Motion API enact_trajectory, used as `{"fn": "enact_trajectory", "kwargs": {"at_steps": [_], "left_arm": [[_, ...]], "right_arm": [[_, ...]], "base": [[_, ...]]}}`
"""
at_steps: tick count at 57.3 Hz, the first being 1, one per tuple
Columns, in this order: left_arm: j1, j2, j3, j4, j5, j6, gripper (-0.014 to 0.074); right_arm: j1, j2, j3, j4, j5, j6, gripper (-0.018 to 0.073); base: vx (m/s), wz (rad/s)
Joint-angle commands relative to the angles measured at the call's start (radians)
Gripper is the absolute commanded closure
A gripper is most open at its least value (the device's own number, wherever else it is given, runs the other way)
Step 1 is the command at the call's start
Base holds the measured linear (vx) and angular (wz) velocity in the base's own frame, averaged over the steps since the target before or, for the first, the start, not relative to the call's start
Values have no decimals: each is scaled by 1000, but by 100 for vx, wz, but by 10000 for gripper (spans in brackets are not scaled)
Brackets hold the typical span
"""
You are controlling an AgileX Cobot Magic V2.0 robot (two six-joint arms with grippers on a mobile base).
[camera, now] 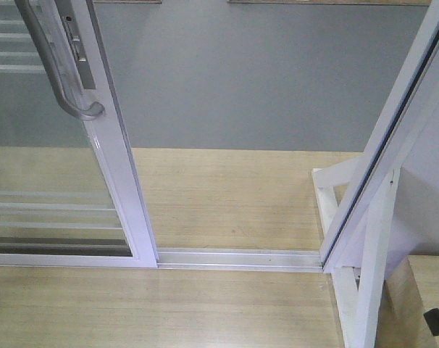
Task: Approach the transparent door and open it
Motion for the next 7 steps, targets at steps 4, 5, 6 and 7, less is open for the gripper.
{"fn": "enact_trajectory", "kwargs": {"at_steps": [4,5,6,7], "left_arm": [[-6,-15,15,-10,-83,-2,603],[-6,-15,15,-10,-83,-2,603],[-6,-15,15,-10,-83,-2,603],[-6,-15,15,-10,-83,-2,603]], "right_arm": [[-4,-12,3,-1,-79,2,568],[-4,-12,3,-1,-79,2,568],[-4,-12,3,-1,-79,2,568],[-4,-12,3,-1,-79,2,568]], "base": [[0,0],[0,0],[0,0],[0,0]]}}
